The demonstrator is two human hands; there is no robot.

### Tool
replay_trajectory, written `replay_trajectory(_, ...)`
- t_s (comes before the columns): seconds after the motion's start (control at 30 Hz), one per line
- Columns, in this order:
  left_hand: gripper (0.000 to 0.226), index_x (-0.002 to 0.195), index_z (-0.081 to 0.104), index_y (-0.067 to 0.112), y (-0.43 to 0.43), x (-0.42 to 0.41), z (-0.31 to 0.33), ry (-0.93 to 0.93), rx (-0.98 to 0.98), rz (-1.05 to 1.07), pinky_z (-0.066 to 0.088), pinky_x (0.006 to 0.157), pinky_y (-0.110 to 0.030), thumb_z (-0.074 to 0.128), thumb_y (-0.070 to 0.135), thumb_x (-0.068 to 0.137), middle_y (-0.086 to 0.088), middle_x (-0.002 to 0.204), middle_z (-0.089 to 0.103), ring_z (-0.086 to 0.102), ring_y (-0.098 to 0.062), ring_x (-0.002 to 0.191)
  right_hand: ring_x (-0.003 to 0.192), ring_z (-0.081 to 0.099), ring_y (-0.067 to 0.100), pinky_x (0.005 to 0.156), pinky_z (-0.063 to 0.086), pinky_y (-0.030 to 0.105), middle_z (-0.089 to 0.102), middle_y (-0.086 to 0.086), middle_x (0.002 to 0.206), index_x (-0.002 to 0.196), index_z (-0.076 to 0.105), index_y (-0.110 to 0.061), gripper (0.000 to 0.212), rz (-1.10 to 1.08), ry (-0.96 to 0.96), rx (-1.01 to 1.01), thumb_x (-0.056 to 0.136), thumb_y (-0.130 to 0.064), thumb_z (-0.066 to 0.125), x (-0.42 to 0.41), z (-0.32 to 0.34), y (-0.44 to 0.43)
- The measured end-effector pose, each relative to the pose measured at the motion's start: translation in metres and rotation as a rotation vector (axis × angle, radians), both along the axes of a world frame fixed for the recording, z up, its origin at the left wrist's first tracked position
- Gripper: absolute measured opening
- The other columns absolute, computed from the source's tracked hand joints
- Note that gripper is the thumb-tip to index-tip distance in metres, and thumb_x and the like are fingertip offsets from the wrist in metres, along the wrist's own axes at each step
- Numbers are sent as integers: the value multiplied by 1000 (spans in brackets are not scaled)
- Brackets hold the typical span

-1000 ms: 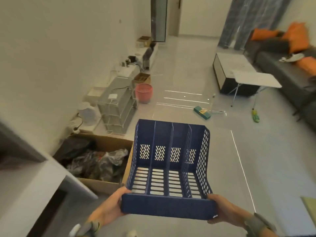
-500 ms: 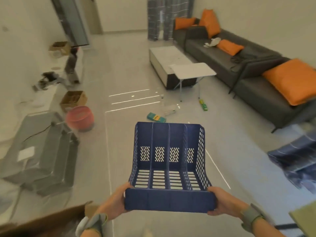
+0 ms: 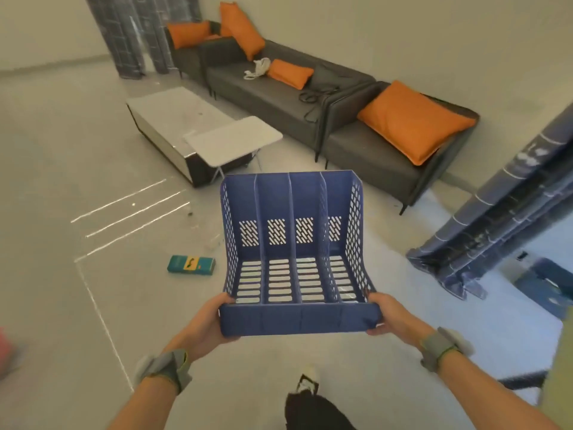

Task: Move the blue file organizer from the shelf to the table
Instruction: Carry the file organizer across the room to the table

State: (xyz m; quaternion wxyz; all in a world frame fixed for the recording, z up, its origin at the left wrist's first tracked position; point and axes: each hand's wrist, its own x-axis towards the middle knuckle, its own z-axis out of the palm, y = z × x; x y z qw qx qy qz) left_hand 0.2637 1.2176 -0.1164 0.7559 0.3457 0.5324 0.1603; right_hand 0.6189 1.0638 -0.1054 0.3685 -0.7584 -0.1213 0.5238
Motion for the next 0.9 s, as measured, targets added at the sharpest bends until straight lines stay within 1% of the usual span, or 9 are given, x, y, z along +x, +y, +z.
replay_trajectory(0.17, 32, 114, 63, 26, 149, 72, 37, 180, 89, 9, 55, 89, -52, 62, 45, 88, -13, 119, 71, 66, -37, 114, 86, 66, 30, 61, 63, 41, 68, 14, 96, 98, 59, -14, 15, 64, -40, 95, 95, -12, 45, 65, 23, 146)
replay_trajectory(0.33, 43, 128, 56, 10, 288, 109, 67, 354, 409, 109, 61, 86, -49, 65, 33, 93, -12, 110, 72, 71, -29, 88, 93, 68, 28, 61, 62, 38, 71, 9, 105, 103, 60, -23, 20, 226, -45, 154, 97, -14, 43, 101, 43, 270)
replay_trajectory(0.47, 38, 124, 58, 11, 405, 117, 75, 456, 582, 179, 59, 88, -59, 50, 33, 94, -20, 117, 70, 70, -41, 100, 86, 68, 23, 62, 62, 38, 70, 5, 98, 103, 60, -24, 23, 304, -89, 119, 95, -10, 43, 128, 36, 377)
replay_trajectory(0.53, 36, 124, 59, 10, 467, 124, 80, 436, 592, 156, 63, 76, -53, 45, 26, 95, -22, 112, 71, 70, -45, 97, 78, 65, 25, 57, 60, 35, 68, 11, 92, 110, 59, -20, 29, 296, -125, 104, 92, -3, 43, 140, 36, 437)
replay_trajectory(0.6, 28, 119, 59, 12, 551, 132, 86, 382, 554, 165, 62, 52, -36, 44, 23, 97, -16, 103, 73, 73, -36, 87, 70, 60, 25, 47, 55, 28, 63, 13, 83, 115, 57, -15, 33, 228, -148, 89, 91, 3, 43, 158, 30, 515)
replay_trajectory(0.67, 20, 114, 56, 19, 596, 137, 94, 353, 525, 172, 59, 46, -29, 47, 28, 99, -5, 101, 70, 72, -26, 85, 66, 57, 23, 42, 51, 25, 61, 11, 76, 118, 56, -15, 37, 179, -204, 51, 90, 7, 43, 171, 24, 550)
replay_trajectory(0.73, 20, 115, 54, 23, 625, 141, 102, 354, 523, 171, 59, 51, -31, 52, 33, 98, -2, 102, 72, 73, -23, 86, 64, 57, 23, 44, 49, 26, 61, 11, 74, 121, 56, -14, 41, 149, -225, 39, 90, 9, 43, 182, 20, 564)
replay_trajectory(0.8, 37, 128, 47, 23, 682, 154, 102, 374, 550, 238, 56, 60, -31, 59, 30, 94, -4, 107, 73, 72, -19, 83, 64, 58, 23, 47, 48, 25, 63, 11, 77, 124, 56, -17, 45, 126, -214, 13, 90, 8, 43, 200, 8, 606)
replay_trajectory(0.9, 65, 141, 45, 10, 739, 180, 87, 629, 626, 112, 56, 83, -40, 71, 28, 85, -15, 128, 59, 65, -29, 103, 79, 67, 32, 53, 59, 33, 69, 16, 97, 124, 57, -24, 51, 90, -201, 30, 87, 8, 42, 223, 3, 652)
